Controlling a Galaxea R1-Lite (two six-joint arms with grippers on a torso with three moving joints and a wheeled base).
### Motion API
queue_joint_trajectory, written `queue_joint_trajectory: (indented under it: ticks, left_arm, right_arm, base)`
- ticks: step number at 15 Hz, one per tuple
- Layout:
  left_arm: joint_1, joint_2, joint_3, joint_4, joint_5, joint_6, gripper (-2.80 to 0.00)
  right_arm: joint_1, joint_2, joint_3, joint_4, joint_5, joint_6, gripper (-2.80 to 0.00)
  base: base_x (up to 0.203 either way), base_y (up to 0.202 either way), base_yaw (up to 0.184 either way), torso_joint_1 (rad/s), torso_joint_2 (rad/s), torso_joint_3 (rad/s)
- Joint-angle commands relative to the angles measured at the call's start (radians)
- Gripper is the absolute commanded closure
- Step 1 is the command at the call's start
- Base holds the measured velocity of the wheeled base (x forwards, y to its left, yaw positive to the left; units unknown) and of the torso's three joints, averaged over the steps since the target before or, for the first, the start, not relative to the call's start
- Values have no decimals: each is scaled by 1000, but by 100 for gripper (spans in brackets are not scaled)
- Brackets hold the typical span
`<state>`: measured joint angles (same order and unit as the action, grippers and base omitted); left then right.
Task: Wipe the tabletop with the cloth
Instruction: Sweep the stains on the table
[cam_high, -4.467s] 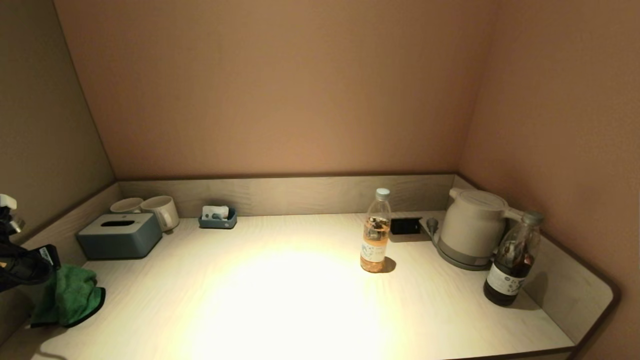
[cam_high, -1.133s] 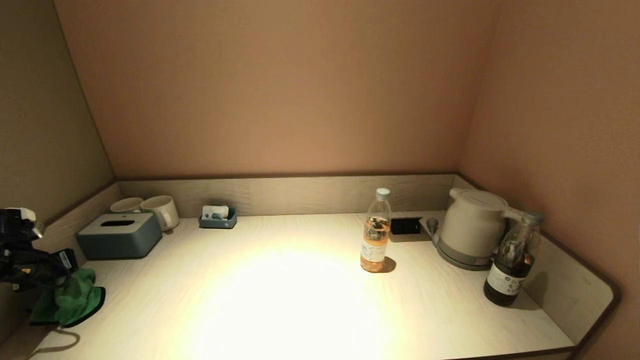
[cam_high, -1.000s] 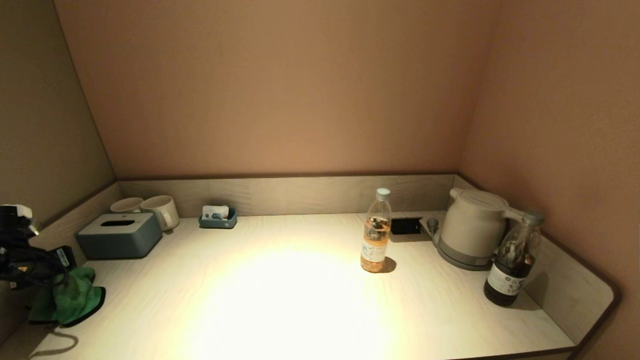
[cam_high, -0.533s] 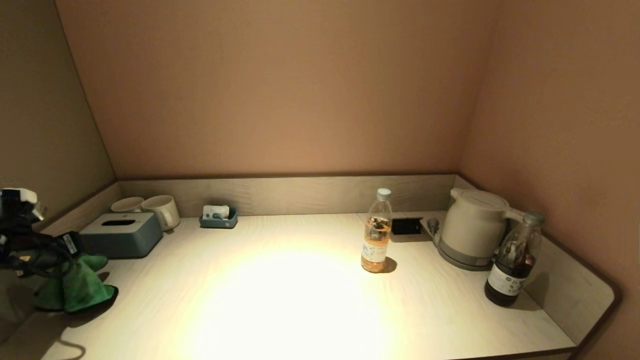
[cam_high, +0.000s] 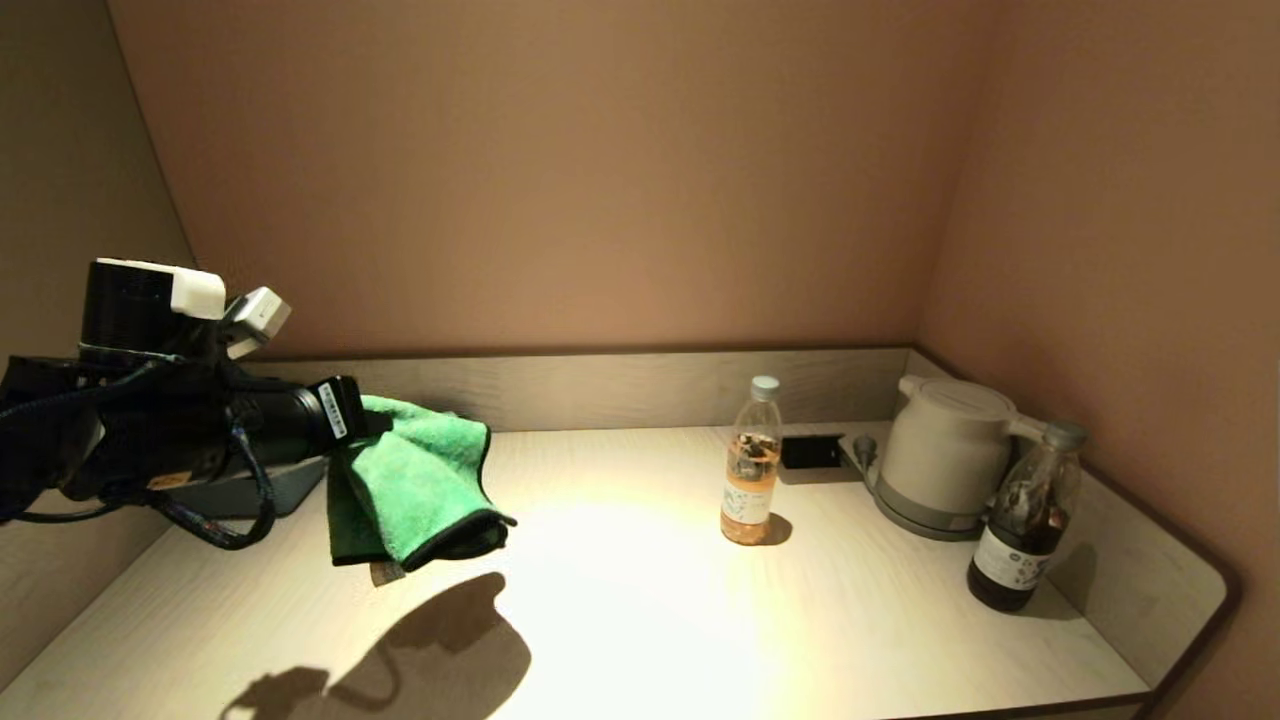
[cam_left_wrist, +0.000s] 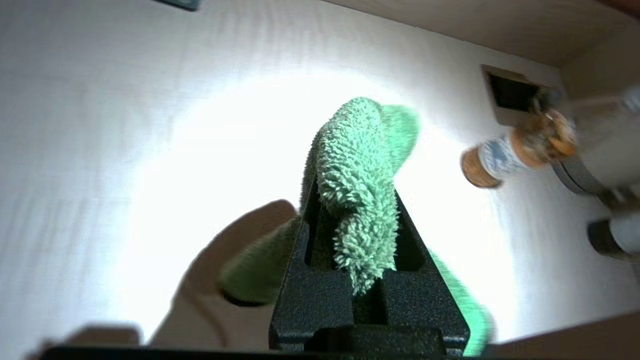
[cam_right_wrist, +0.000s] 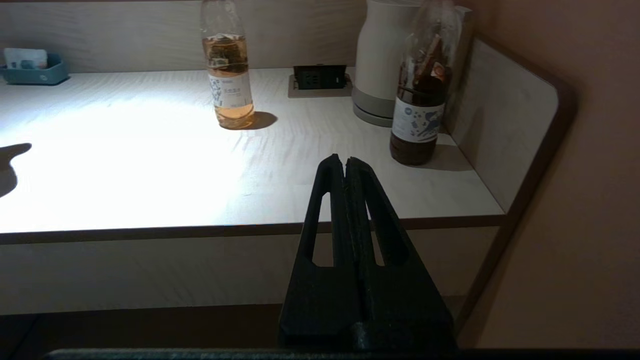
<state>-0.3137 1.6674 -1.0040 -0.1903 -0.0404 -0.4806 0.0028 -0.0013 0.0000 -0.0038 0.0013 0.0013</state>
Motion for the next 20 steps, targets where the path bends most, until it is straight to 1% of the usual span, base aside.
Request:
queue_joint_trajectory:
  ticks: [1,3,5,6,8,10,12,18,19,20]
  left_arm:
    - [-59,19,2,-43,2,-1,0]
    - [-69,90,7,-103,2,0,0]
    - [-78,103,9,-125,3,1,0]
    - [-97,138,12,-147,9,1,0]
    - [-173,253,16,-206,54,2,0]
    - [-248,337,9,-268,130,6,0]
    - [-297,368,-8,-291,154,7,0]
    - [-331,442,-25,-294,168,7,0]
    - [-333,444,-26,-294,171,10,0]
    - [-343,473,-31,-294,187,29,0]
  right_arm:
    - [0,1,0,-1,0,0,0]
    - [0,1,0,-1,0,0,0]
    - [0,1,0,-1,0,0,0]
    - [0,1,0,-1,0,0,0]
    - [0,1,0,-1,0,0,0]
    - [0,1,0,-1,0,0,0]
    - [-1,1,0,-1,0,0,0]
    - [0,1,0,-1,0,0,0]
    - [0,1,0,-1,0,0,0]
    - [0,1,0,-1,0,0,0]
  base:
    - [0,0,0,0,0,0]
    - [0,0,0,0,0,0]
    - [0,0,0,0,0,0]
    - [0,0,0,0,0,0]
    - [0,0,0,0,0,0]
    - [0,0,0,0,0,0]
    - [0,0,0,0,0,0]
    - [0,0,0,0,0,0]
    - [0,0,0,0,0,0]
    - [0,0,0,0,0,0]
